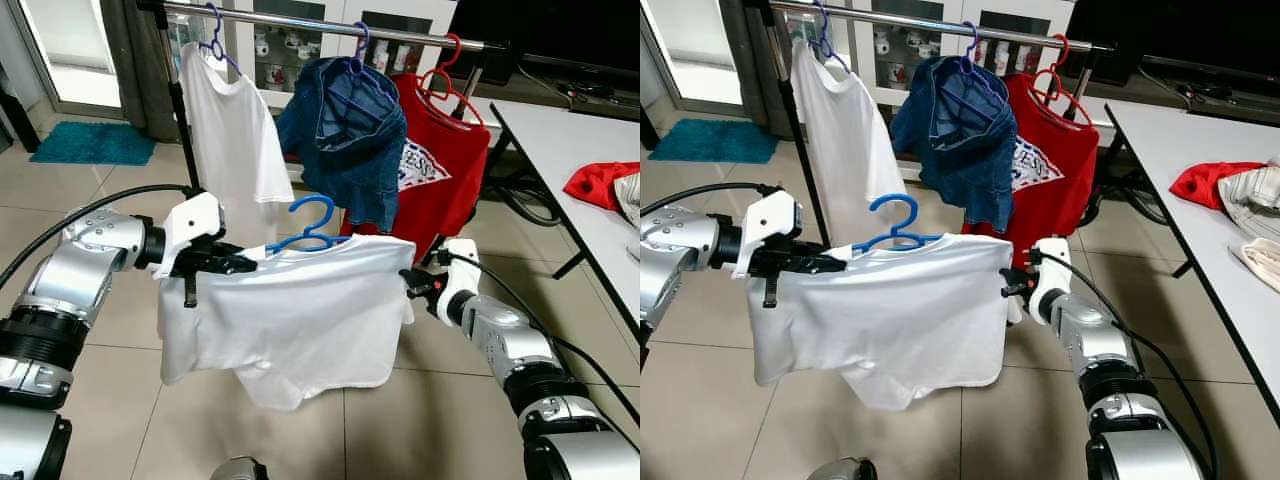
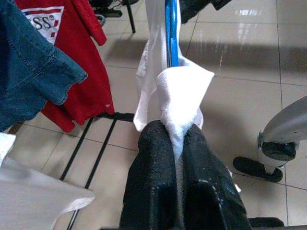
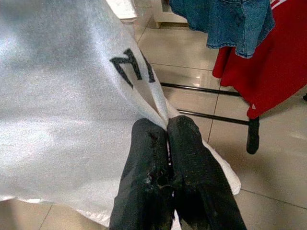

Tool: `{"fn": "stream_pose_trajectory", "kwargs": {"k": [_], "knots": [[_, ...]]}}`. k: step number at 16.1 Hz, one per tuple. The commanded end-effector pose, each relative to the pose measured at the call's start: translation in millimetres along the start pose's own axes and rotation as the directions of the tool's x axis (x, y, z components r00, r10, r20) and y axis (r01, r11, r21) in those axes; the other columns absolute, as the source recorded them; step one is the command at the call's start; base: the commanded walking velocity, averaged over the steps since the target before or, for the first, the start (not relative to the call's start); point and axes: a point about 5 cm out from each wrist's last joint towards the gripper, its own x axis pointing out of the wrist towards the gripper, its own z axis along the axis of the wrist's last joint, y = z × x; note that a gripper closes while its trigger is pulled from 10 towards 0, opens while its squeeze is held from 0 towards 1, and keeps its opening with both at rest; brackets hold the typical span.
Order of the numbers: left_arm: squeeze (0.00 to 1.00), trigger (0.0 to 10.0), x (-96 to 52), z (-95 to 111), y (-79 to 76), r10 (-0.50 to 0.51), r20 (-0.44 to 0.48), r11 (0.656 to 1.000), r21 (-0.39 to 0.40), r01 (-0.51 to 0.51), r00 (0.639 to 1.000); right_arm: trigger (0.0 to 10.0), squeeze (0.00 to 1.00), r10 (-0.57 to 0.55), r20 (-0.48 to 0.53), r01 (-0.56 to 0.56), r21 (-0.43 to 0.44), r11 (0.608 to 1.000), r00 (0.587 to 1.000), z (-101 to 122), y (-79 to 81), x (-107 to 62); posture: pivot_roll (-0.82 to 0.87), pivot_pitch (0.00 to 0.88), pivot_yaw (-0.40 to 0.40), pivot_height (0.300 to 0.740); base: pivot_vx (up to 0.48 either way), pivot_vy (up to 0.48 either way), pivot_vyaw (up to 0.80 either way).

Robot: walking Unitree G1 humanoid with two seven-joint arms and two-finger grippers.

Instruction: Hang hanger

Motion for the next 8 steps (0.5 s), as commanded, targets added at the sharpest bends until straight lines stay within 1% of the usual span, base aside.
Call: {"fn": "stream_pose_trajectory", "kwargs": {"k": [1, 6, 8], "knots": [[0.0, 0.0, -1.5, 4.5, 2.5, 0.005, -0.005, 1.0, 0.021, -0.005, 1.0, 0.0, 0.0, -0.021, 0.018, 0.021, 0.006, 1.0, 1.0, 3.6, -4.9, -1.2, -0.04, 0.0, -0.062, 0.74, 0.0, 0.0, 0.0], [0.0, 0.0, -0.3, 0.8, 4.5, 0.043, -0.024, 0.999, 0.008, -0.042, 0.999, 0.0, 0.0, -0.031, 0.033, 0.031, 0.019, 0.999, 0.999, -0.9, -7.6, -6.0, -0.04, 0.0, -0.063, 0.74, 0.0, 0.0, 0.0], [0.0, 0.0, -1.8, -5.5, 5.7, 0.062, -0.068, 0.998, -0.001, -0.063, 0.996, 0.0, 0.0, -0.048, 0.059, 0.046, 0.029, 0.999, 0.997, -1.4, -10.6, -11.0, -0.04, 0.0, -0.061, 0.74, 0.0, 0.0, 0.0]]}}
